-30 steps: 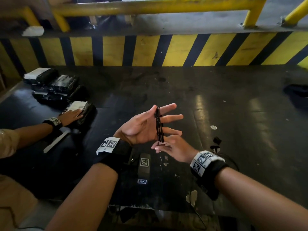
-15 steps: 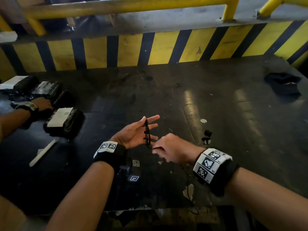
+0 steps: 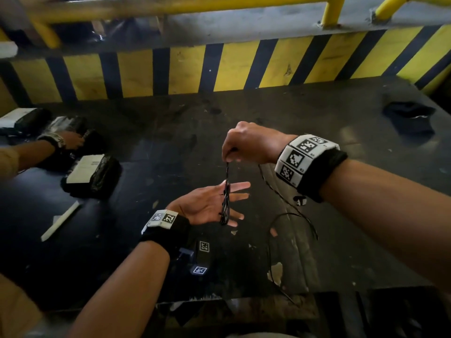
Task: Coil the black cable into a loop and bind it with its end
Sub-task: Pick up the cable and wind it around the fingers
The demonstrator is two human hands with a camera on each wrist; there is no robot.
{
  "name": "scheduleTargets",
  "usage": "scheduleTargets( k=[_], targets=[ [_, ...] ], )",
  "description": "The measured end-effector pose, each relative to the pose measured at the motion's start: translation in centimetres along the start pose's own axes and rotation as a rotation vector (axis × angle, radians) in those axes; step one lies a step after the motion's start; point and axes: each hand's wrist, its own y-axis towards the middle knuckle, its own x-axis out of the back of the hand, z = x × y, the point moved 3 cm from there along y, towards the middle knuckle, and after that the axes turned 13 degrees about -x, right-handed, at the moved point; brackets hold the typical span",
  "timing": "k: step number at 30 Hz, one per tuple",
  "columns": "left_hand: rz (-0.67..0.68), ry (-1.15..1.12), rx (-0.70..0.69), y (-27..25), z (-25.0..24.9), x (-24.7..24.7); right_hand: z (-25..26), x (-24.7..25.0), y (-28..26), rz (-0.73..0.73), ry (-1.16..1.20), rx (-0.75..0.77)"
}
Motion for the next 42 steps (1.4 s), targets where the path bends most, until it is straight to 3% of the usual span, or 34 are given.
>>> scheduleTargets(
  k=[6, 10, 14, 16, 20, 23, 32, 37, 42],
  targets=[
    [0.043, -0.108, -0.084, -1.2, -0.9, -0.4, -0.8, -0.9, 1.9, -0.035, 0.03, 0.063],
    [0.117, -0.172, -0.139, -2.2, -1.8, -0.9, -2.0, -3.4, 1.8, -0.093, 0.177, 0.083],
    [0.194, -0.222, -0.177, -3.1, -3.1, -1.5, -3.7, -8.7, 0.1, -0.036, 0.291, 0.0],
    [0.229, -0.239, -0.218, -3.2, -4.0, -2.3, -3.6, -12.1, -0.9, -0.015, 0.392, 0.027],
    [0.203, -0.169, -0.277, -2.2, -5.6, -2.8, -1.9, -17.7, -2.6, 0.147, 0.5, 0.053],
    [0.189, -0.173, -0.294, -1.3, -6.2, -2.2, -0.8, -19.0, -3.3, 0.195, 0.578, 0.04],
    [-0.107, -0.15, -0.237, 0.7, -4.6, 2.3, 0.0, -17.2, -4.4, 0.255, 0.505, 0.105],
    [-0.186, -0.069, -0.05, 0.8, -1.6, 3.8, 0.4, -14.5, -4.6, 0.309, 0.292, 0.021],
    [-0.187, 0.035, 0.035, 0.1, 0.1, 3.9, 0.2, -7.5, -3.6, 0.199, 0.082, -0.007]
  ],
)
